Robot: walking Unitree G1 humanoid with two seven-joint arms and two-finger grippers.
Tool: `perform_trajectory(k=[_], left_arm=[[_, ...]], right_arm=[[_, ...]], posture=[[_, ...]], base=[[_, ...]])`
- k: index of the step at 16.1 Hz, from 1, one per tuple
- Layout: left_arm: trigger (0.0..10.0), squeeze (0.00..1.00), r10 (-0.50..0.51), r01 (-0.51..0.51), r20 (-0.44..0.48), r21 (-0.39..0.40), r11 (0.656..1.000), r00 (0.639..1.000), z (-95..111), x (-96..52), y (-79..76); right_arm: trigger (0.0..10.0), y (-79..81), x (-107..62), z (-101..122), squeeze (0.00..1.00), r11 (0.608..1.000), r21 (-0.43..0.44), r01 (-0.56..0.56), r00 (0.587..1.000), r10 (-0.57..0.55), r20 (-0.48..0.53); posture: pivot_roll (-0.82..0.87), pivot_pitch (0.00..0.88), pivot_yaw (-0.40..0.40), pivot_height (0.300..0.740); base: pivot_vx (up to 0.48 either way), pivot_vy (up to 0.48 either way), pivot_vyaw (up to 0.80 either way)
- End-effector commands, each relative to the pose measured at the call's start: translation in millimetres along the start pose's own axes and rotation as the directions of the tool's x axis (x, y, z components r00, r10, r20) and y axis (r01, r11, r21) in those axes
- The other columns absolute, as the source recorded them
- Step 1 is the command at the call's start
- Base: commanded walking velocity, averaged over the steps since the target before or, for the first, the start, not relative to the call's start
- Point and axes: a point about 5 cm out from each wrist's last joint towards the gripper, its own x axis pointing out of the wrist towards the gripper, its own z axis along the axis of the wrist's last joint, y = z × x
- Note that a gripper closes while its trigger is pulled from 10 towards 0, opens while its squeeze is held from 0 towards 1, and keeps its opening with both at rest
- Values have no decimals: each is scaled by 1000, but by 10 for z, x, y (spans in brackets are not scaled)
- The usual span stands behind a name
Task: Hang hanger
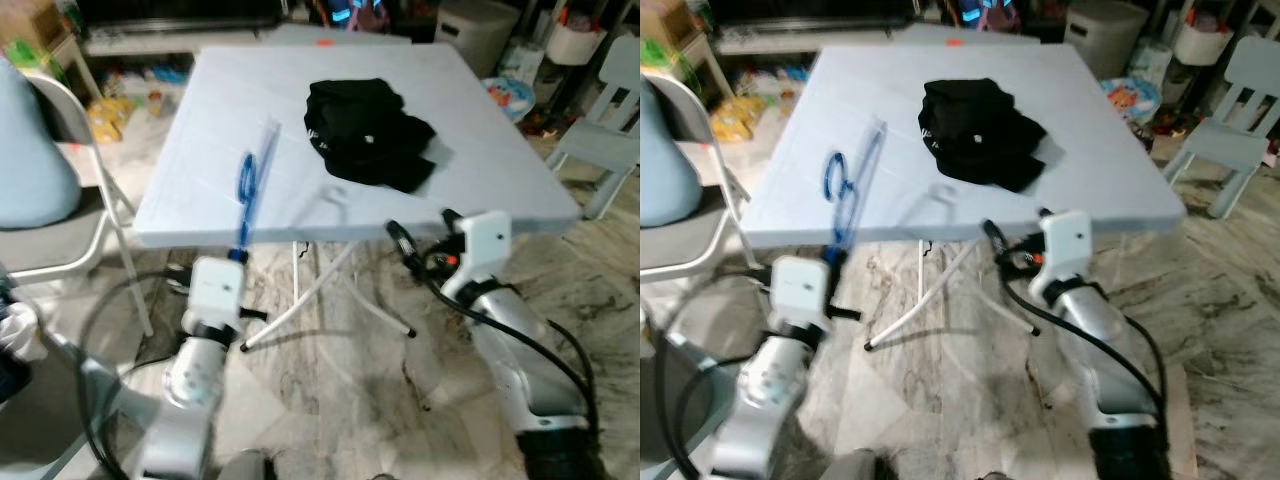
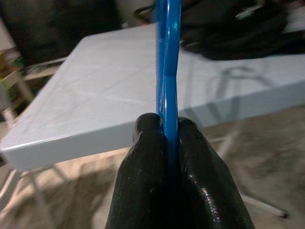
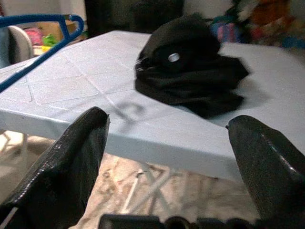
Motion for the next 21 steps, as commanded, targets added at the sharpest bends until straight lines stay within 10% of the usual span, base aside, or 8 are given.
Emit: perform_trajectory(k=[1,11,16,20,21], left_arm=[[10000,0,4,-4,32,12,1000,999,81,26,22],[10000,0,-15,15,-10,18,1000,1000,-1,40,75],[10000,0,-186,195,-190,33,980,964,-270,-13,133],[10000,0,-445,474,-202,133,870,873,-256,-72,62],[10000,0,-574,598,-176,170,783,800,-200,-136,-38]], right_arm=[[10000,5,27,46,0,1000,-1,-6,1000,6,16],[10000,28,24,-12,0,999,-38,-17,1000,17,-6],[10000,26,-27,-94,0,977,-200,-71,997,62,-51],[10000,-80,-73,-215,0,870,-423,-254,964,193,-182],[10000,-98,-108,-213,0,849,-419,-322,944,253,-213]], posture=[[8,117,-43,740],[5,121,-45,740],[4,130,-47,740],[5,132,-46,740],[4,134,-44,740]], base=[[-292,0,0],[-56,0,0],[0,0,0],[0,0,0],[0,0,0]])
